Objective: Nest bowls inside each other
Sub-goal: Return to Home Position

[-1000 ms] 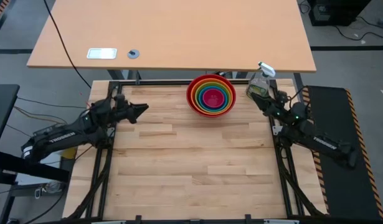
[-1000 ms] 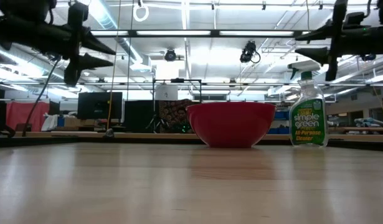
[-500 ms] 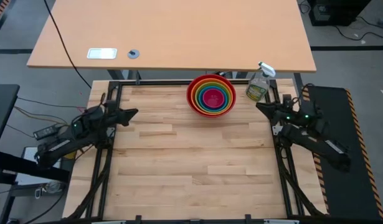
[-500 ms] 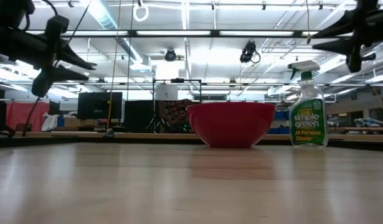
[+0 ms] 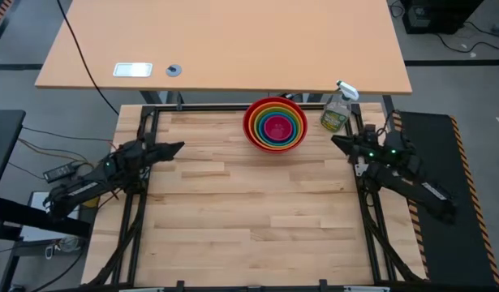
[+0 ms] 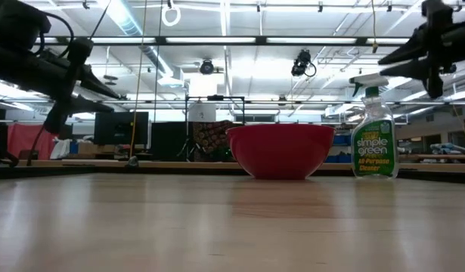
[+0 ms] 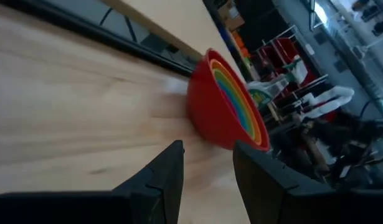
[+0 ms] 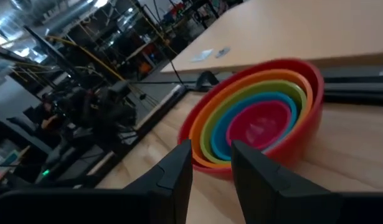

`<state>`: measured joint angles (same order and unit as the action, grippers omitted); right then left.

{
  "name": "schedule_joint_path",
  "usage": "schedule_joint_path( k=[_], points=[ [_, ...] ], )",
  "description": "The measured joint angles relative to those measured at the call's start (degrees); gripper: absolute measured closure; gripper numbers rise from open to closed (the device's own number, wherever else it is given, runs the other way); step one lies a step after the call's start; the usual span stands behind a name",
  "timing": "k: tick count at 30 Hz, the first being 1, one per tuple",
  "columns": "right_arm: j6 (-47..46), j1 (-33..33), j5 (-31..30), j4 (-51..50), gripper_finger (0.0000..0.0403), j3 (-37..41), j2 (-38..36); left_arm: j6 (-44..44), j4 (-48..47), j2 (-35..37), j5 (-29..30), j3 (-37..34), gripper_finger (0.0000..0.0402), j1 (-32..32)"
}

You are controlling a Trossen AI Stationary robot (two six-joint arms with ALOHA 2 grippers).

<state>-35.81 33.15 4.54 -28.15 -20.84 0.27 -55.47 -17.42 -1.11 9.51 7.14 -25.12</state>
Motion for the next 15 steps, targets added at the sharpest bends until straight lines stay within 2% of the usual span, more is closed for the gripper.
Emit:
schedule_joint_path(
  k=[4,8,12,15],
  points=[
    [-0.83,0.0,-0.52,5.34,0.0285,5.25,0.02,-4.54,-1.7,-0.06,-0.13,-0.09,0.026,0.0],
    [-5.07,0.0,-1.98,15.26,0.0285,12.12,0.07,-4.81,-3.18,-0.04,-0.61,-0.09,0.026,0.0],
    [-11.74,0.0,-5.02,25.22,0.0285,18.84,0.36,0.56,-4.34,-0.04,-0.67,-0.09,0.026,-0.02],
    [-9.35,0.04,-4.81,29.46,0.0285,20.49,2.19,3.95,-3.85,-0.03,-0.77,-0.09,0.026,-0.02]
  ],
)
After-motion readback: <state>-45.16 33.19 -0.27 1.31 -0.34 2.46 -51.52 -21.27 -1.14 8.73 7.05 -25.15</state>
